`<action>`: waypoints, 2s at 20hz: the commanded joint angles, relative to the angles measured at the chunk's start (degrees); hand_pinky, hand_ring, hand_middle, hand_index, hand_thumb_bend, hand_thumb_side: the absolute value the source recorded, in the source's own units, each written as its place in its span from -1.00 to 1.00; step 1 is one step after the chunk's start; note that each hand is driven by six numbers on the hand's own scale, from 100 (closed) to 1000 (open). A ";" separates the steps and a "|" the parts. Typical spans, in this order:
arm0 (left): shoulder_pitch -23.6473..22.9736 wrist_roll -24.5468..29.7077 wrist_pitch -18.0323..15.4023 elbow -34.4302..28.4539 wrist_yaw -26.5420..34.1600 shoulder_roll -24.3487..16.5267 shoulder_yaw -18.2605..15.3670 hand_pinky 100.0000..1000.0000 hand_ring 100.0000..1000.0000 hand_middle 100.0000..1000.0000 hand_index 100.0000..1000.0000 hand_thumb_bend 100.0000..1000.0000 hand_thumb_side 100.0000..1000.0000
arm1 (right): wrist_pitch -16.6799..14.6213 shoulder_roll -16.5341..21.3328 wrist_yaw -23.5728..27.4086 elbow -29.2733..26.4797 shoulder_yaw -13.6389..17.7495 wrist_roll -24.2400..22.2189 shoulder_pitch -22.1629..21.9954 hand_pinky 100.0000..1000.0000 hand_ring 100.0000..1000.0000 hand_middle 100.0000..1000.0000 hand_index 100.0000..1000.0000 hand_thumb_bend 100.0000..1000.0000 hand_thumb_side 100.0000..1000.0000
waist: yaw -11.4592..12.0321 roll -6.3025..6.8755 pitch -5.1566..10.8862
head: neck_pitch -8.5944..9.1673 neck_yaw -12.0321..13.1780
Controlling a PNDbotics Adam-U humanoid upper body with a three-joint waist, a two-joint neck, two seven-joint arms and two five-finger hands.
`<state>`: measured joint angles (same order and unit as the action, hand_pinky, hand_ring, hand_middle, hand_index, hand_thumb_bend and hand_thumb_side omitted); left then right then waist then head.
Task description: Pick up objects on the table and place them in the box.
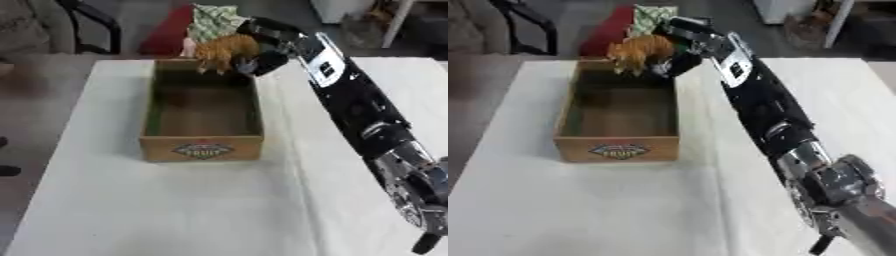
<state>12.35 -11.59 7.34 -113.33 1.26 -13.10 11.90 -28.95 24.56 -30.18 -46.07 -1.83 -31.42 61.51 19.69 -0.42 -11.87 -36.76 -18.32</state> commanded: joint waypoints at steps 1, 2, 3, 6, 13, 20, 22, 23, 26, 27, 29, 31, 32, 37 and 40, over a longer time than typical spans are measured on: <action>0.55 0.28 -0.08 -1.27 0.30 -0.41 0.17 0.08 0.58 0.16 0.53 -1.00 0.29 | -0.17 -0.78 -1.85 -0.07 -0.33 -0.64 1.38 -0.19 -0.50 -0.81 -0.48 -1.00 -0.74 | 0.15 0.47 1.12 | 0.05 -0.12; 0.54 0.29 -0.08 -1.27 0.33 -0.39 0.16 0.08 0.58 0.16 0.53 -1.00 0.29 | -0.21 -1.23 -2.48 0.12 -0.44 -0.71 1.25 -0.18 -0.49 -0.80 -0.47 -1.00 -0.73 | 0.18 0.52 1.09 | 0.05 -0.11; 0.54 0.29 -0.07 -1.27 0.35 -0.38 0.17 0.08 0.58 0.16 0.53 -1.00 0.29 | -0.24 -1.69 -3.21 0.35 -0.59 -0.79 1.12 -0.17 -0.48 -0.79 -0.47 -1.00 -0.73 | 0.20 0.57 1.06 | 0.01 -0.15; 0.57 0.34 -0.09 -1.27 0.42 -0.28 0.21 0.08 0.58 0.16 0.53 -1.00 0.29 | -0.36 -2.94 -5.30 0.94 -0.88 -0.68 0.70 -0.15 -0.44 -0.76 -0.43 -1.00 -0.72 | 0.21 0.69 0.95 | -0.05 -0.35; 0.60 0.42 -0.05 -1.27 0.52 -0.10 0.25 0.08 0.58 0.16 0.53 -1.00 0.29 | -0.75 -5.82 -11.15 2.56 -1.83 0.06 -0.77 -0.07 -0.30 -0.60 -0.29 -1.00 -0.67 | 0.19 1.03 0.69 | 0.04 -0.64; 0.57 0.41 -0.01 -1.27 0.56 -0.05 0.26 0.08 0.58 0.16 0.53 -1.00 0.29 | -0.85 -6.63 -17.33 4.72 -2.55 -2.74 -1.56 0.19 0.08 -0.14 0.18 -1.00 -0.24 | 0.01 1.03 0.56 | 0.09 -0.79; 0.57 0.40 -0.01 -1.27 0.56 -0.03 0.26 0.08 0.58 0.16 0.53 -1.00 0.30 | -0.79 -6.63 -18.58 4.90 -2.49 -4.71 -1.57 0.24 0.23 0.00 0.25 -1.00 -0.07 | -0.07 1.02 0.54 | 0.08 -0.80; 0.56 0.40 -0.01 -1.27 0.56 -0.02 0.26 0.08 0.58 0.16 0.53 -1.00 0.30 | -0.84 -6.60 -18.95 4.85 -2.43 -5.49 -1.57 0.27 0.31 0.09 0.30 -1.00 -0.01 | -0.11 1.02 0.54 | 0.10 -0.81; 0.54 0.39 -0.01 -1.27 0.54 -0.04 0.24 0.08 0.58 0.16 0.53 -1.00 0.29 | -1.09 -6.40 -19.97 4.46 -2.48 -7.58 -1.55 0.39 0.51 0.35 0.54 -1.00 0.29 | -0.20 1.03 0.55 | 0.15 -0.89; 0.55 0.39 -0.02 -1.27 0.53 -0.04 0.24 0.08 0.58 0.16 0.53 -1.00 0.29 | -1.31 -6.29 -20.44 4.29 -2.63 -8.43 -1.50 0.43 0.56 0.42 0.60 -1.00 0.40 | -0.22 1.03 0.57 | 0.19 -0.92; 0.54 0.40 -0.02 -1.27 0.51 -0.04 0.23 0.08 0.58 0.16 0.53 -1.00 0.29 | -2.10 -6.05 -21.34 3.83 -2.96 -10.35 -1.38 0.52 0.66 0.57 0.71 -1.00 0.56 | -0.26 1.04 0.61 | 0.24 -0.93; 0.50 0.40 -0.01 -1.27 0.50 -0.07 0.22 0.08 0.58 0.16 0.53 -1.00 0.29 | -3.03 -5.69 -22.22 3.12 -3.21 -12.20 -1.19 0.62 0.75 0.68 0.77 -1.00 0.67 | -0.32 1.04 0.66 | 0.20 -0.95; 0.48 0.39 0.00 -1.27 0.48 -0.07 0.21 0.08 0.58 0.16 0.53 -1.00 0.29 | -3.50 -5.50 -22.61 2.74 -3.29 -13.04 -1.11 0.62 0.75 0.69 0.78 -1.00 0.68 | -0.35 1.03 0.68 | 0.20 -0.96; 0.37 0.32 -0.03 -1.27 0.40 -0.13 0.09 0.08 0.58 0.16 0.53 -1.00 0.30 | -5.27 -3.99 -22.71 1.31 -3.14 -16.51 -0.70 0.70 0.82 0.78 0.83 -1.00 0.85 | -0.63 0.89 0.81 | 0.23 -0.58; 0.30 0.24 -0.05 -1.27 0.31 -0.21 -0.01 0.08 0.58 0.16 0.53 -1.00 0.30 | -6.15 -2.57 -21.12 0.05 -3.03 -17.64 -0.51 0.72 0.84 0.79 0.84 -1.00 0.81 | -0.91 0.76 0.85 | 0.22 -0.23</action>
<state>12.31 -11.38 7.36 -113.33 1.50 -12.60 12.22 -26.18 20.02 -51.93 -44.26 -5.17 -39.90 59.47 18.72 0.19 -12.02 -36.74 -18.73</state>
